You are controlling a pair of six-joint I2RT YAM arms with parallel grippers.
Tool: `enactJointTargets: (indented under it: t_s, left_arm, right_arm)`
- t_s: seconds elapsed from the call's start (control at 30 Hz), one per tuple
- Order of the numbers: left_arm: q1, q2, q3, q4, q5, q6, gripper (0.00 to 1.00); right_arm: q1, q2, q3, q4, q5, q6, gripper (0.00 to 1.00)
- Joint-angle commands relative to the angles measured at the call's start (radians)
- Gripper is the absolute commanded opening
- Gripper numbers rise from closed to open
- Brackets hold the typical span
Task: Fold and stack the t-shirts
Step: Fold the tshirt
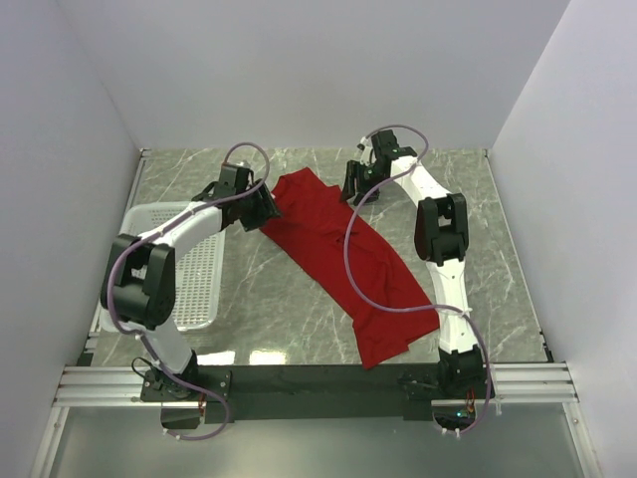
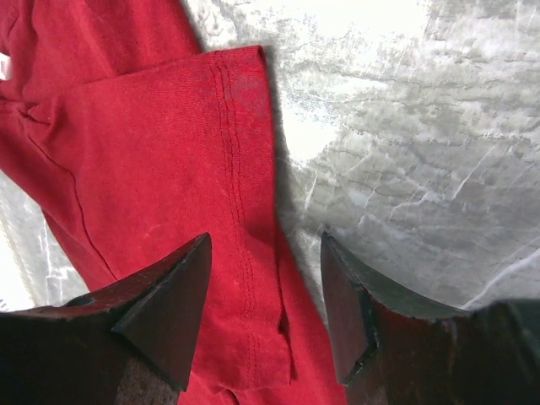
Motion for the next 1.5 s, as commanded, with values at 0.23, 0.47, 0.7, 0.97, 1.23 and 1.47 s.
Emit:
enactJointTargets:
  t_s: [0.23,0.47,0.7,0.97,1.23,1.47]
  left_arm:
    - [0.002,-0.177,-0.11,0.023,0.009,-0.029,0.61]
    - [0.002,-0.265,-0.158,-0.004,-0.015,-0.029,0.61]
    - [0.002,-0.343,-0.212,-0.03,-0.032,-0.038,0.61]
    - [0.002,-0.418,-0.279,-0.047,-0.037,-0.05,0.61]
    - [0.002,-0.426,-0.296,-0.044,-0.04,-0.058,0.62]
    - [0.002,-0.408,-0.298,-0.026,-0.035,-0.061,0.62]
  right_arm:
    - [0.048,0.039,0.035,-0.02,-0.017,-0.031,0.57]
    - [0.048,0.046,0.041,-0.015,0.013,-0.017,0.46]
    - [0.045,0.056,0.059,-0.005,0.004,0.003,0.19]
    - [0.008,0.043,0.063,0.034,-0.057,0.046,0.0]
    - [-0.067,-0.013,0.03,0.109,-0.025,0.109,0.0]
    - [-0.148,-0.042,-0.019,0.146,0.03,0.161,0.0]
